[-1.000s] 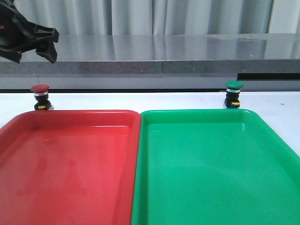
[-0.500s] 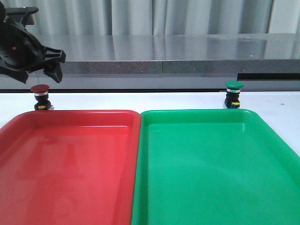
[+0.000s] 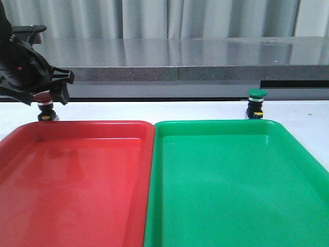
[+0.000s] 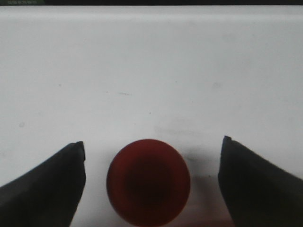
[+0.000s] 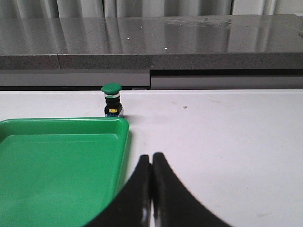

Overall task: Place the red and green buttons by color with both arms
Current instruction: 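Move the left gripper down over the red-capped button, then close the left gripper on the red button and lift it, then carry the red button with the left gripper and lower it into the red tray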

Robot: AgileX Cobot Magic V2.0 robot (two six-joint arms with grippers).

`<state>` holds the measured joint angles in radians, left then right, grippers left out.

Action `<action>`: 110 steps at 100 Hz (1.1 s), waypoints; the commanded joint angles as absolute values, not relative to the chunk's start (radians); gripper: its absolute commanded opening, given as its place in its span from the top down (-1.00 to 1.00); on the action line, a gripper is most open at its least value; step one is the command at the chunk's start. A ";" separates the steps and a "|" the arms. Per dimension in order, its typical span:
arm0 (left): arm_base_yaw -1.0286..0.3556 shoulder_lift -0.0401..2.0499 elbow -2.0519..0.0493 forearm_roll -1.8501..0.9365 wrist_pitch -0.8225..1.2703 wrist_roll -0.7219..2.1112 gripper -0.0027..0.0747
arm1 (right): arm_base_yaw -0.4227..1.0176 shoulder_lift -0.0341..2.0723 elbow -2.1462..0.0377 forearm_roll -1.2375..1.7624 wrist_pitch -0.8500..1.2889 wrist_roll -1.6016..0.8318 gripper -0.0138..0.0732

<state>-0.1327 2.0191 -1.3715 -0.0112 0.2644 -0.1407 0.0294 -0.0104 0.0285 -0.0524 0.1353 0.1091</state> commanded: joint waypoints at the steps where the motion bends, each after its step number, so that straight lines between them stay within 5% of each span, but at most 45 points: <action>1: -0.130 1.966 -1.402 -0.021 0.210 -0.145 -0.18 | 0.023 -0.030 0.013 -0.064 0.047 0.101 0.84; 31: -0.130 1.962 -1.402 -0.021 0.217 -0.145 0.53 | 0.023 -0.030 0.013 -0.064 0.047 0.101 0.84; 73: -0.138 1.744 -1.381 -0.100 0.311 -0.145 0.55 | 0.023 -0.030 0.013 -0.064 0.047 0.101 0.84; 110: -0.242 1.459 -1.069 -0.186 0.182 -0.145 0.55 | 0.023 -0.030 0.013 -0.064 0.047 0.101 0.84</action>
<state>-0.2059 1.5417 -1.1040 -0.1434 0.2877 -0.1407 0.0294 -0.0104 0.0285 -0.0524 0.1353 0.1091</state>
